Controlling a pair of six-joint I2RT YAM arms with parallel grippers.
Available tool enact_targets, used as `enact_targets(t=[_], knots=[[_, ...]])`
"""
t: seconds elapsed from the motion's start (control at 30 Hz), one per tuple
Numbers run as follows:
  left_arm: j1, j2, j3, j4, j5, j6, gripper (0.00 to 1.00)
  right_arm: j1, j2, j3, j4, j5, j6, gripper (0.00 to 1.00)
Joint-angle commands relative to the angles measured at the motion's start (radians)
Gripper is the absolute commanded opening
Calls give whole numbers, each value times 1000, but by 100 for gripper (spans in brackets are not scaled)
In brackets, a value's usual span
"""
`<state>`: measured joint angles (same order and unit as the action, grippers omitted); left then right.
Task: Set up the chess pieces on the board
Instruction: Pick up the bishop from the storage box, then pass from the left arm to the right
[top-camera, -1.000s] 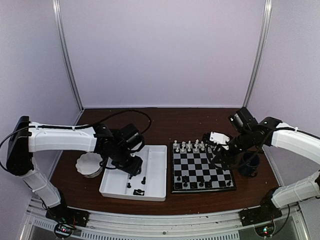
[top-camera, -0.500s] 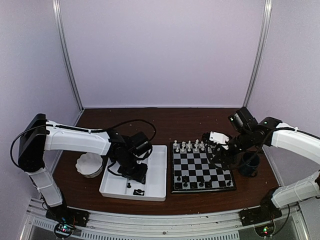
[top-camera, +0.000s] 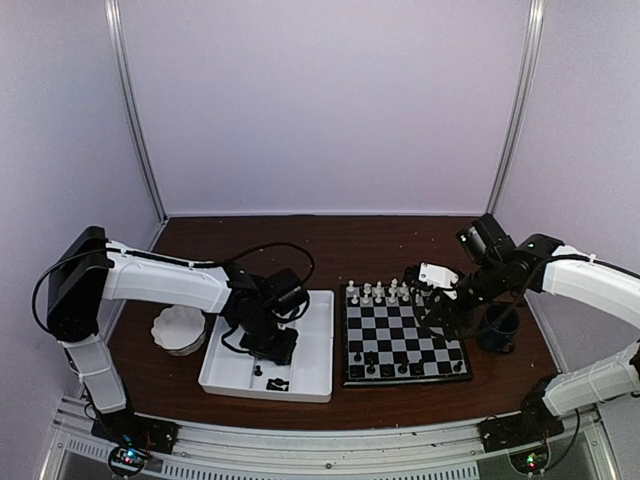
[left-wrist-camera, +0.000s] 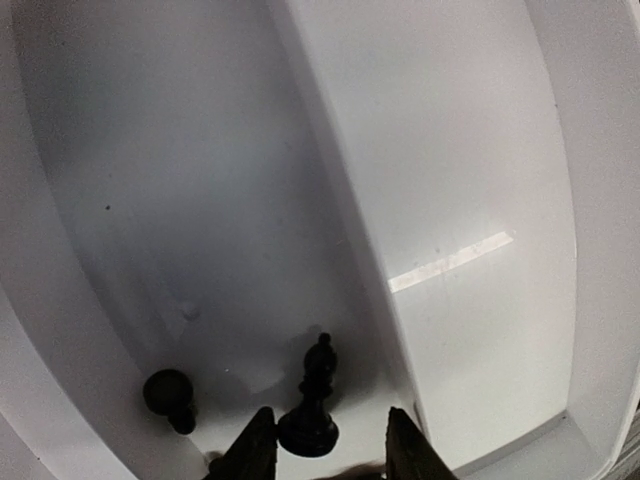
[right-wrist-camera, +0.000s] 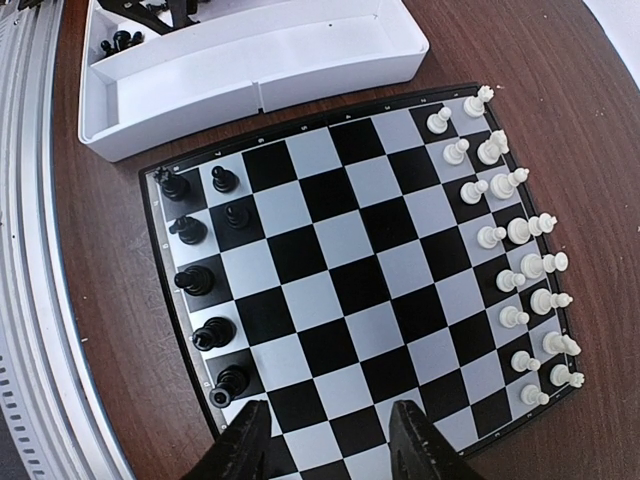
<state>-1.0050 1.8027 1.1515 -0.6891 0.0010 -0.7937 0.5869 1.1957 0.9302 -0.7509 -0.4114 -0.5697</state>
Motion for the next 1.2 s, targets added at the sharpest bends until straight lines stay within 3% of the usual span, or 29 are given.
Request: enact_targets(t=[0.0, 0.3, 0.53, 0.77, 1.0, 1.17], knots=[[3, 31, 27, 35, -24, -3, 36, -6, 3, -4, 2, -13, 2, 43], [4, 47, 18, 13, -28, 24, 30, -6, 8, -4, 3, -15, 2, 43], [4, 41, 16, 0, -10, 35, 15, -6, 8, -3, 1, -13, 4, 42], [6, -134, 26, -50, -72, 136, 11, -14, 16, 109, -63, -48, 20, 42], [5, -369, -49, 185, 136, 376, 8, -16, 166, 398, -192, -256, 77, 42], [5, -498, -129, 384, 226, 415, 8, 5, 311, 564, -248, -432, 165, 44]])
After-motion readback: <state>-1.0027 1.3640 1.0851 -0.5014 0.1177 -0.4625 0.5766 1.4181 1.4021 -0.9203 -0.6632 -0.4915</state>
